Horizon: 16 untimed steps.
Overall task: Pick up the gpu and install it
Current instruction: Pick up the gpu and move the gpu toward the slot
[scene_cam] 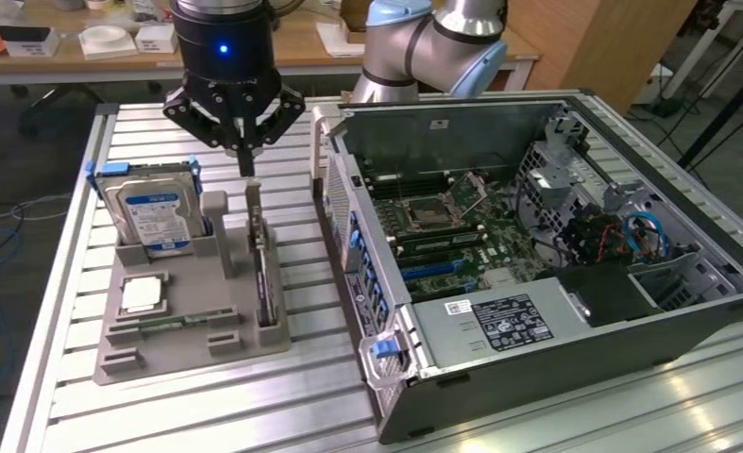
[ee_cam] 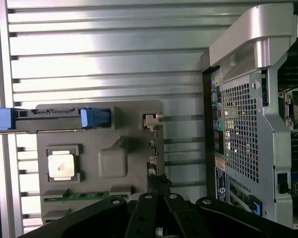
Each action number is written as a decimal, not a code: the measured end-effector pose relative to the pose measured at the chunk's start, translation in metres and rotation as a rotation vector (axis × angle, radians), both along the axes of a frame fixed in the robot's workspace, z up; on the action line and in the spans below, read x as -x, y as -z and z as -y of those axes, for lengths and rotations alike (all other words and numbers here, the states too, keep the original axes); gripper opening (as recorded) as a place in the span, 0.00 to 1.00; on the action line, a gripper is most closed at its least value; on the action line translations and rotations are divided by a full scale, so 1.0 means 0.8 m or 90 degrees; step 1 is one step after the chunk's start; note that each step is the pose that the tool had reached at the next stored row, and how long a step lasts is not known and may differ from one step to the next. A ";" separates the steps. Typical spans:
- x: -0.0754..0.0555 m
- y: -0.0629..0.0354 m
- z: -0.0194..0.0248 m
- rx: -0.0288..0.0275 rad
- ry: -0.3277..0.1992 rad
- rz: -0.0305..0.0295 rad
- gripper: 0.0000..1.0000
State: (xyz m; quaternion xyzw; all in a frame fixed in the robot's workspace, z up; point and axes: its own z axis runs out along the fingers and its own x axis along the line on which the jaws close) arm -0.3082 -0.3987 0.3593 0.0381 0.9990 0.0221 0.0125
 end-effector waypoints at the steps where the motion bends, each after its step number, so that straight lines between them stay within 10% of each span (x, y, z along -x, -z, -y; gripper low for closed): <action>1: 0.000 0.000 0.0000 0.0000 0.000 0.0000 0.11; 16: 0.000 0.000 0.0000 0.0000 0.000 0.0000 0.11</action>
